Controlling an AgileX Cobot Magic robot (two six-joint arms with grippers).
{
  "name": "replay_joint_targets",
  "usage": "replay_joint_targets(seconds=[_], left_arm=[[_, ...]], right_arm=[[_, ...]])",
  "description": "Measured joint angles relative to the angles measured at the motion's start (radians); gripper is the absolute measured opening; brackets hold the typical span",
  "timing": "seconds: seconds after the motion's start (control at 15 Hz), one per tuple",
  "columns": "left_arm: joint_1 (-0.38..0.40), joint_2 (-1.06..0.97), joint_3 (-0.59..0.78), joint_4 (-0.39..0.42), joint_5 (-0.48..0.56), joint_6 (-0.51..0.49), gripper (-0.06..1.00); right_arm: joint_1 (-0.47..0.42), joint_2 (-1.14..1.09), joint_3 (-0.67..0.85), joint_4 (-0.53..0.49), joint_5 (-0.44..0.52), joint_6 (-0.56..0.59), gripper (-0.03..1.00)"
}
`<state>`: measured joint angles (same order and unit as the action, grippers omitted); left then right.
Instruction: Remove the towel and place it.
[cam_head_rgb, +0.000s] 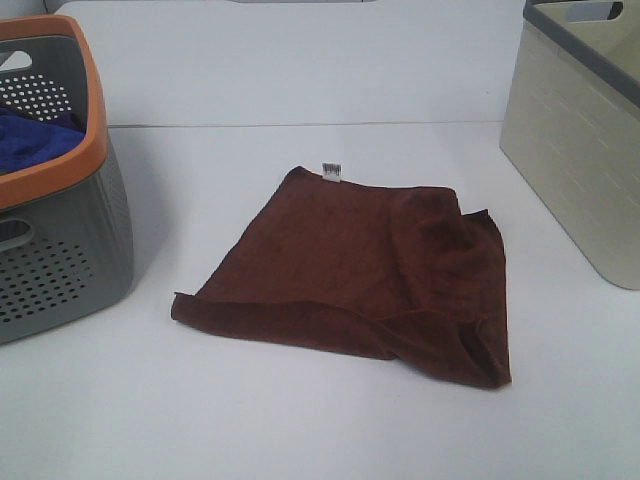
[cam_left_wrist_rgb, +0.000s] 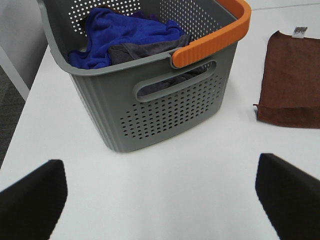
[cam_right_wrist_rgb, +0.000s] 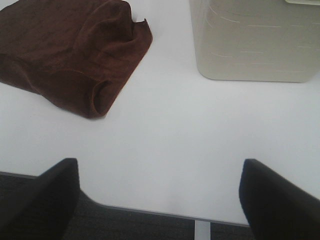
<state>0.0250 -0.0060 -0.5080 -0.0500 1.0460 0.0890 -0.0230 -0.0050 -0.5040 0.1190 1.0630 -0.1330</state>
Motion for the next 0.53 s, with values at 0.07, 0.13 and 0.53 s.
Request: replay_joint_targets(seconds=[0.07,0.13,0.53], left_arm=[[0.000,0.000,0.000,0.000,0.000,0.000,0.97],[0.000,0.000,0.000,0.000,0.000,0.000,0.97],[0.000,0.000,0.000,0.000,0.000,0.000,0.97]], right_arm=[[0.000,0.000,0.000,-0.001,0.000,0.000,0.76],[0.000,0.000,0.000,-0.001,0.000,0.001,0.76],[0.000,0.000,0.000,0.000,0.000,0.001,0.76]])
